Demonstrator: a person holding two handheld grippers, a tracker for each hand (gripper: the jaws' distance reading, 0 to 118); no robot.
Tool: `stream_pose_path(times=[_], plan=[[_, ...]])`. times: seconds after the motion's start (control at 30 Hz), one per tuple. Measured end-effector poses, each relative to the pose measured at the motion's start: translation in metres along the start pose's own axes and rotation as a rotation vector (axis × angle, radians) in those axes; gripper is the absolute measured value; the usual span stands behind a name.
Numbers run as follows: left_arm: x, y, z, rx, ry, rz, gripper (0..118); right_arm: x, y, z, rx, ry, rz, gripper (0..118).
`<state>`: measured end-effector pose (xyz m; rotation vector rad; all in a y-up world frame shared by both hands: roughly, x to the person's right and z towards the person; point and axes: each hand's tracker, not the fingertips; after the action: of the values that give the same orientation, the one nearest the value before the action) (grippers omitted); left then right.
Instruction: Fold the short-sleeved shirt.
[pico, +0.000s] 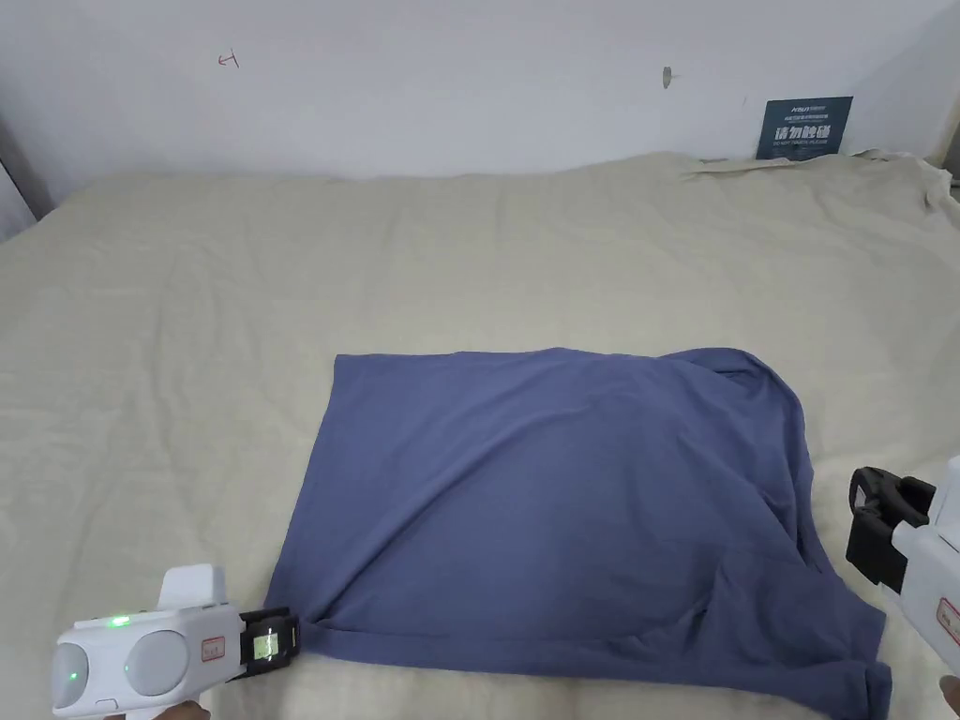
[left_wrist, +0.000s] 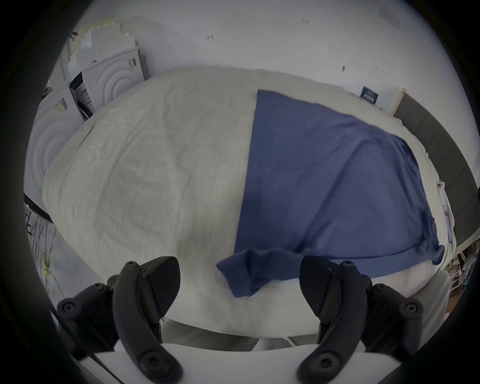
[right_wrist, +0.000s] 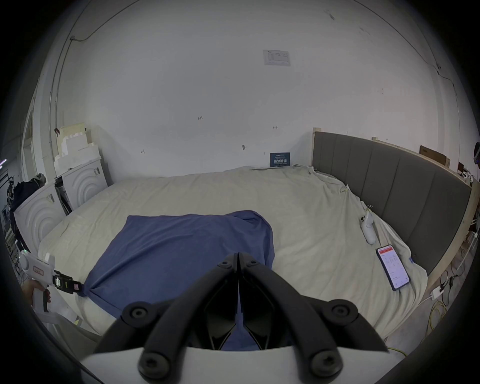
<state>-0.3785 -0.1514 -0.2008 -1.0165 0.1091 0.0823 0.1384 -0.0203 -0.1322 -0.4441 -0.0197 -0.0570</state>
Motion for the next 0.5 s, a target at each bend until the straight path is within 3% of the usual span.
stream_pose_path(times=[0.07, 0.1, 0.13, 0.17, 0.23, 0.4, 0.5], plan=[[-0.001, -0.003, -0.008, -0.019, 0.007, 0.005, 86, 0.002, -0.004, -0.001, -0.016, -0.004, -0.005, 0], [-0.001, -0.003, -0.010, -0.025, -0.001, 0.003, 70, 0.003, -0.005, -0.001, -0.024, -0.005, -0.010, 0], [0.000, -0.004, -0.011, -0.035, -0.016, -0.006, 40, 0.004, -0.008, -0.002, -0.031, -0.008, -0.013, 0], [0.001, -0.005, -0.012, -0.041, -0.043, -0.011, 24, 0.005, -0.010, -0.002, -0.041, -0.011, -0.016, 0], [0.004, -0.003, -0.014, -0.052, -0.097, 0.016, 9, 0.009, -0.016, -0.003, -0.067, -0.019, -0.023, 0], [0.017, -0.002, -0.008, -0.016, -0.071, -0.056, 3, 0.023, -0.042, -0.015, -0.208, -0.054, -0.058, 2], [0.016, 0.002, 0.001, 0.011, -0.097, -0.051, 3, 0.034, -0.066, -0.027, -0.325, -0.069, -0.095, 36]])
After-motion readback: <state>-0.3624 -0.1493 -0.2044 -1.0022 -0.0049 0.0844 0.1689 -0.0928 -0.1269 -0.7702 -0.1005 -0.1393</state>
